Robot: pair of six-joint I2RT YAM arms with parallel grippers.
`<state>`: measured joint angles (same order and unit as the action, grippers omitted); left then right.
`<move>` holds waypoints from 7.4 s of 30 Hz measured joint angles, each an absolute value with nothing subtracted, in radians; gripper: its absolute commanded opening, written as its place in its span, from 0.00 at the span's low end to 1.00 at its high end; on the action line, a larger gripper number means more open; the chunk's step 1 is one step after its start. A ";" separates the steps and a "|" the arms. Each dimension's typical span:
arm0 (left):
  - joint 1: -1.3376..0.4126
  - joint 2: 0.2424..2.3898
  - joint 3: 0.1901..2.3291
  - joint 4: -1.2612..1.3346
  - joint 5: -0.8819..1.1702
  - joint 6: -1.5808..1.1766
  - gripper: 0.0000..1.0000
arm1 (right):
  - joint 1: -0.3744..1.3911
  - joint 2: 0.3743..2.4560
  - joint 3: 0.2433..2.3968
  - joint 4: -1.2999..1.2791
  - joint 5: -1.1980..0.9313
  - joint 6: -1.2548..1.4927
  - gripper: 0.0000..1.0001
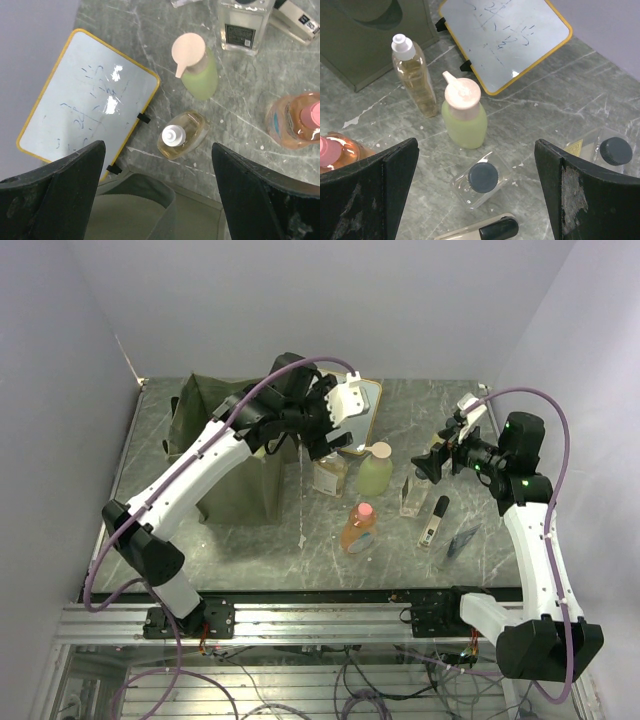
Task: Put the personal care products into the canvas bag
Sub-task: Adjust the care product at the center of the board, then pick up the care product from the center of the board.
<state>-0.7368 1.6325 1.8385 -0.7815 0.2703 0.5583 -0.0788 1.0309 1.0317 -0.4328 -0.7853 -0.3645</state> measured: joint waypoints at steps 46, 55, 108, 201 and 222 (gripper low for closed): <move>-0.965 1.576 1.450 -0.541 0.342 0.191 0.92 | -0.119 1.034 0.985 -0.446 -0.790 -0.400 1.00; -0.931 1.561 1.511 -0.553 0.277 0.229 0.92 | -0.119 1.034 0.981 -0.446 -0.797 -0.401 1.00; -0.676 2.037 1.864 -0.898 0.376 0.738 0.51 | -0.119 1.035 0.981 -0.447 -0.815 -0.424 1.00; -0.675 1.536 1.908 -0.910 0.479 0.577 0.07 | -0.119 1.047 0.981 -0.461 -0.824 -0.427 1.00; -0.530 1.364 2.008 -0.820 0.173 0.290 0.07 | -0.119 1.063 0.979 -0.461 -0.823 -0.427 1.00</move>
